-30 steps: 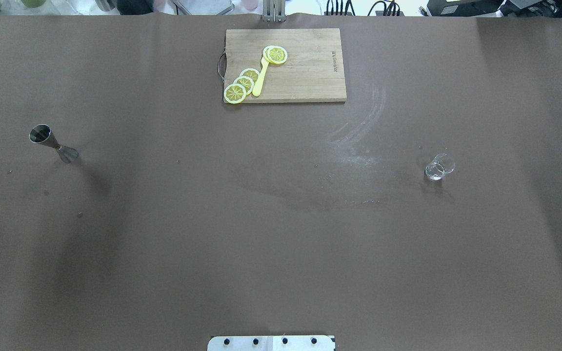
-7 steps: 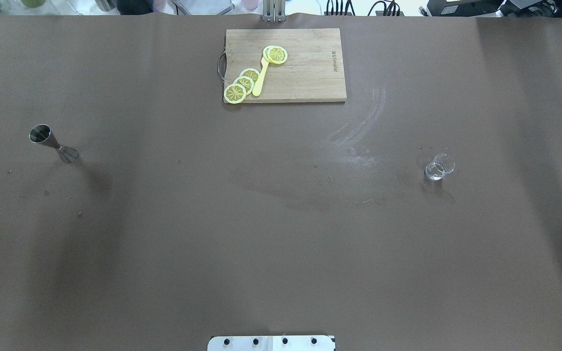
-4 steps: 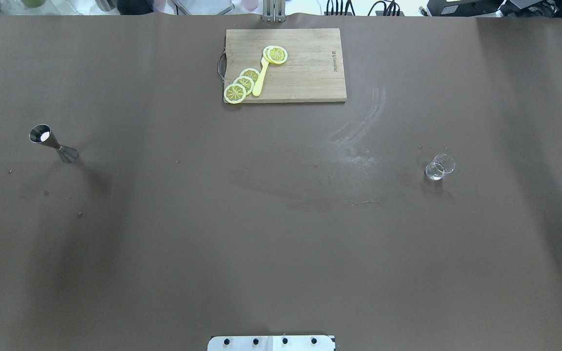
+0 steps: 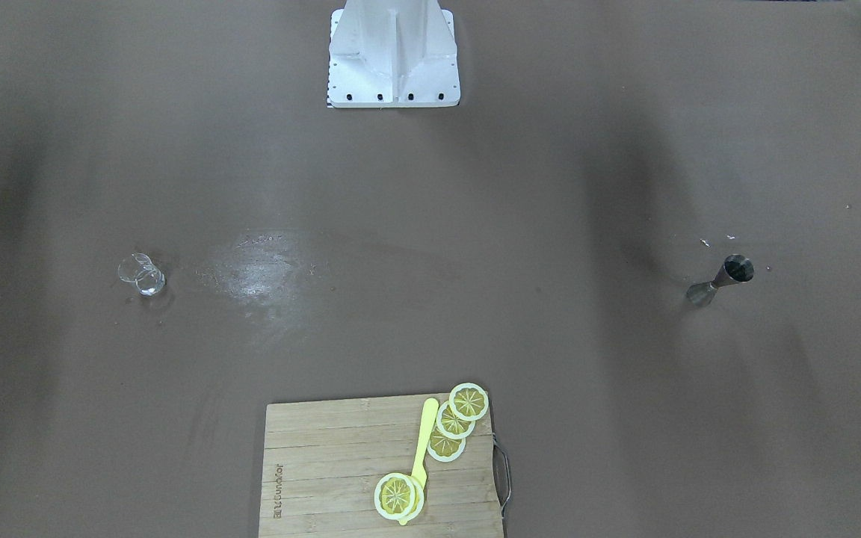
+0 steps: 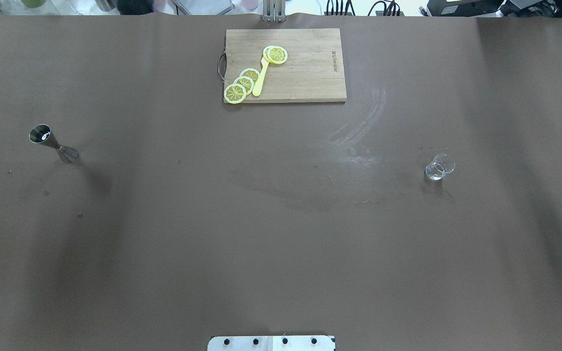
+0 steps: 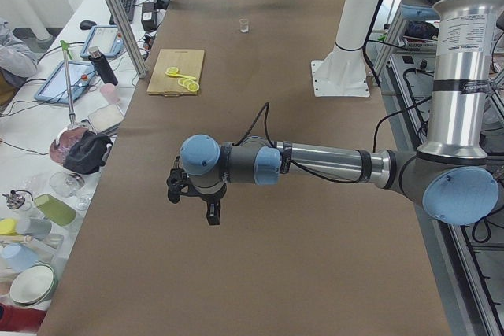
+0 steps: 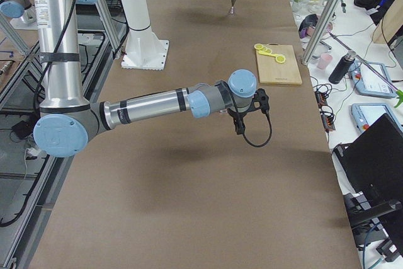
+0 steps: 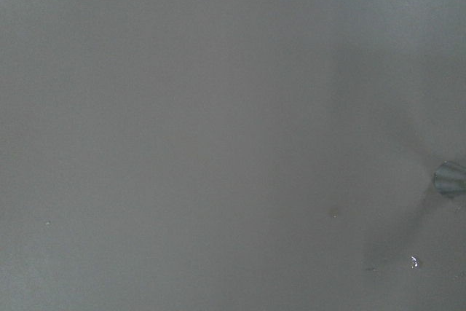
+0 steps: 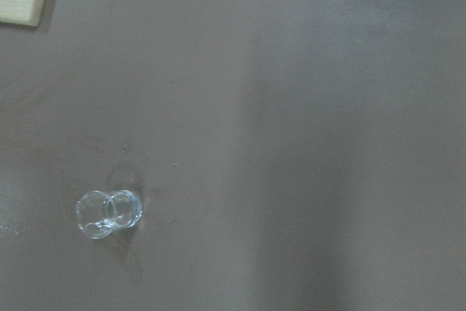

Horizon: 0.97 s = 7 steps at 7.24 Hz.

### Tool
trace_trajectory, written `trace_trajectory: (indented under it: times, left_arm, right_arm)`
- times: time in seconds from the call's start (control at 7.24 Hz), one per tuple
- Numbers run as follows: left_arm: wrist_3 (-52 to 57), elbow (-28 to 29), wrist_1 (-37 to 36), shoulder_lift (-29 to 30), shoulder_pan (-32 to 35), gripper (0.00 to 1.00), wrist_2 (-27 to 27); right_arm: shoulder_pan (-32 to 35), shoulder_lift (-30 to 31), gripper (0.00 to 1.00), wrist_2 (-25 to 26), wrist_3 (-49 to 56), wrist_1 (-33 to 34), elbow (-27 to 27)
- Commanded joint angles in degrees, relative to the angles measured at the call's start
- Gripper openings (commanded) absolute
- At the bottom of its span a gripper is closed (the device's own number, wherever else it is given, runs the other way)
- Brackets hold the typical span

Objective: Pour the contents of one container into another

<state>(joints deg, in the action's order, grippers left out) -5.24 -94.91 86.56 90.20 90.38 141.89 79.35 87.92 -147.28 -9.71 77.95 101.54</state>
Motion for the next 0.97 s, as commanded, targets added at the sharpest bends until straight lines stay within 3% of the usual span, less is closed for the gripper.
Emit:
trace_trajectory:
  times: [0.0,0.14,0.41,0.83]
  left_arm:
    - [0.1,0.9,0.6,-0.1,-0.2,0.99,0.1]
    - [0.1,0.1,5.2,0.2,-0.2,0.99,0.1]
    - [0.1,-1.2,22.7,-2.1,-0.5,0.99,-0.6]
    - [-0.5,-1.8,43.4,-6.6,-2.2,0.99,-0.4]
  right_arm:
    - [-2.4,0.0,1.0,-1.1,0.1,-14.5,-0.4]
    - [-3.8,0.4,1.0,-1.0,0.2,-20.3,-1.2]
    - [-5.0,0.9,1.0,-0.4,0.3,-31.9,-7.5]
    - [-5.5,0.7,1.0,-0.5,-0.1,-33.7,-11.6]
